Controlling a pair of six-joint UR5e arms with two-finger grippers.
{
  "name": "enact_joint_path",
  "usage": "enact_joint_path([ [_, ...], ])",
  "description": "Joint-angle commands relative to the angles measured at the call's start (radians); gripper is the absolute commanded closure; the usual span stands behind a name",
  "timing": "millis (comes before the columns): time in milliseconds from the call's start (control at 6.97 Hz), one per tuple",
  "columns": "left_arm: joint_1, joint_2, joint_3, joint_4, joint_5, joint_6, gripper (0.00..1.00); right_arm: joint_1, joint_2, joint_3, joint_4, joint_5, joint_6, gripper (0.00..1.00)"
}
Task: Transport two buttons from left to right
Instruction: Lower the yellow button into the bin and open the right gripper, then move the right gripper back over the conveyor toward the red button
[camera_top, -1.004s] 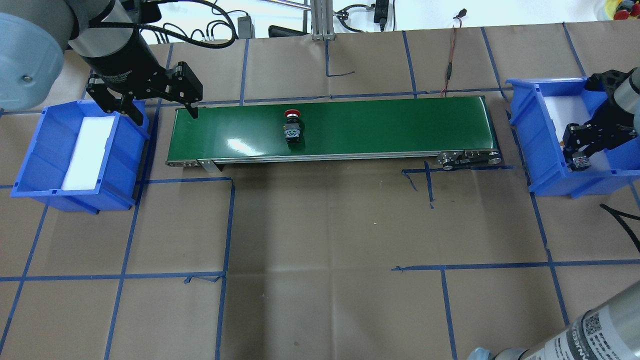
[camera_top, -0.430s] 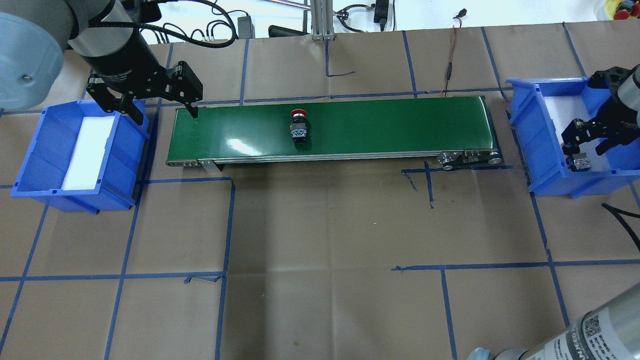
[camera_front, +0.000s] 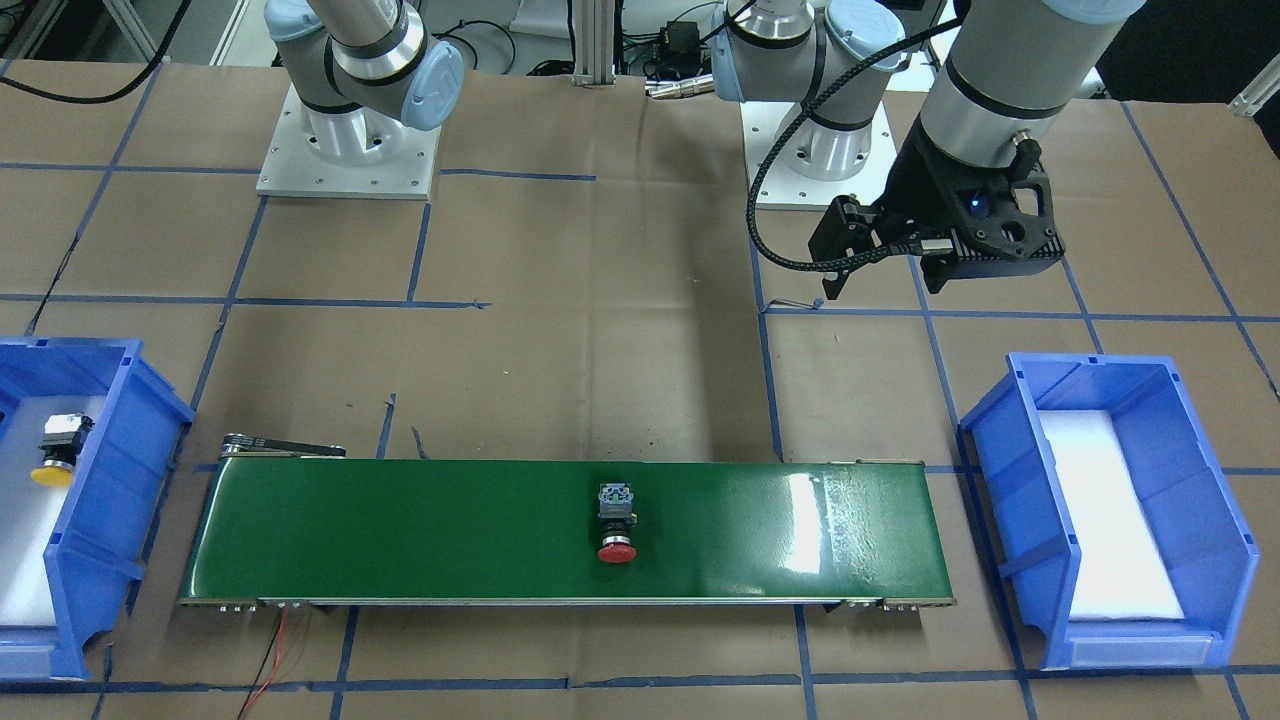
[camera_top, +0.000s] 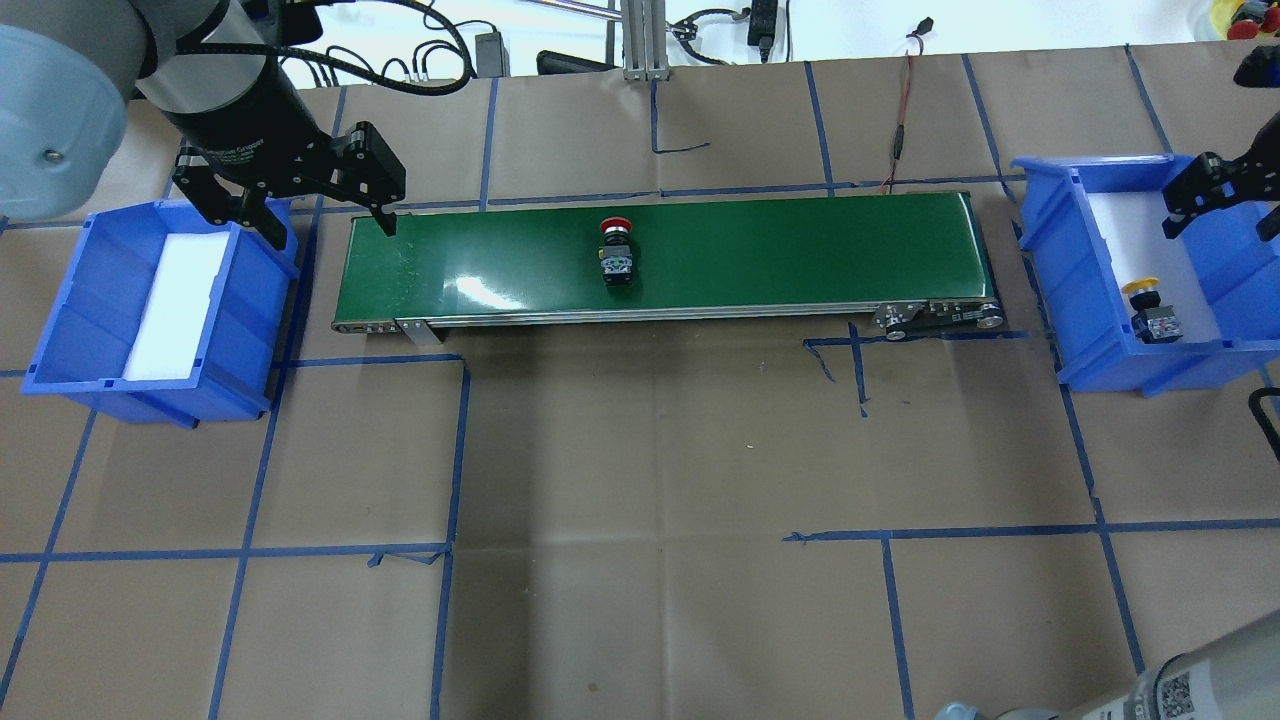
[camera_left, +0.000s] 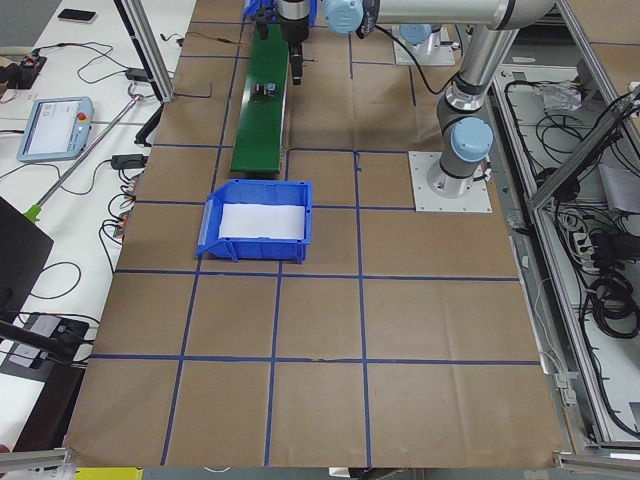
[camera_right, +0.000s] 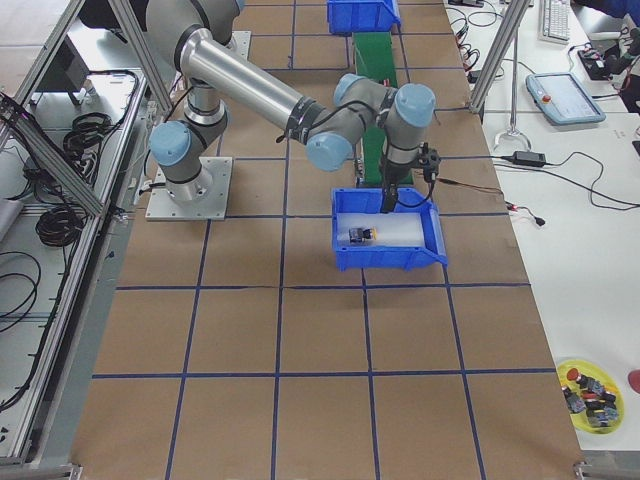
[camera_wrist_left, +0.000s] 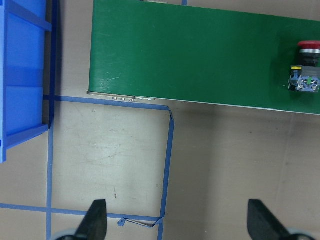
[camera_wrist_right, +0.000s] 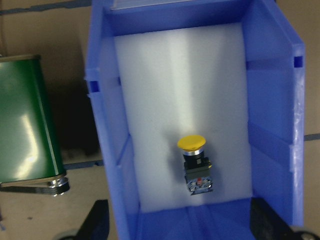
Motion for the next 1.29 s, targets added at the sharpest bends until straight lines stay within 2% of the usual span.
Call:
enact_joint_path([
  [0,0.0,-0.001,0.001,0.001,0.0,0.0,0.0,0.164,-0.008,-0.078,0.134,-0.018,0.176,0.0],
  [143,-0.002,-0.001,0.001,0.001,0.0,0.0,0.0,0.262,-0.012,-0.079,0.119,-0.012,0.205,0.0],
  [430,0.0,-0.001,0.003,0.001,0.0,0.0,0.0,0.428,-0.078,-0.072,0.104,-0.004,0.374,0.01],
  [574,0.0,-0.003,0.003,0.001,0.0,0.0,0.0,0.481,-0.075,-0.057,0.02,-0.012,0.377,0.02],
  [1004,0.0,-0.001,0.003,0.001,0.0,0.0,0.0,0.484,-0.069,0.007,-0.091,-0.009,0.364,0.02],
  [1148,0.0,-0.001,0.003,0.001,0.0,0.0,0.0,0.486,-0.069,0.023,-0.094,-0.003,0.364,0.02],
])
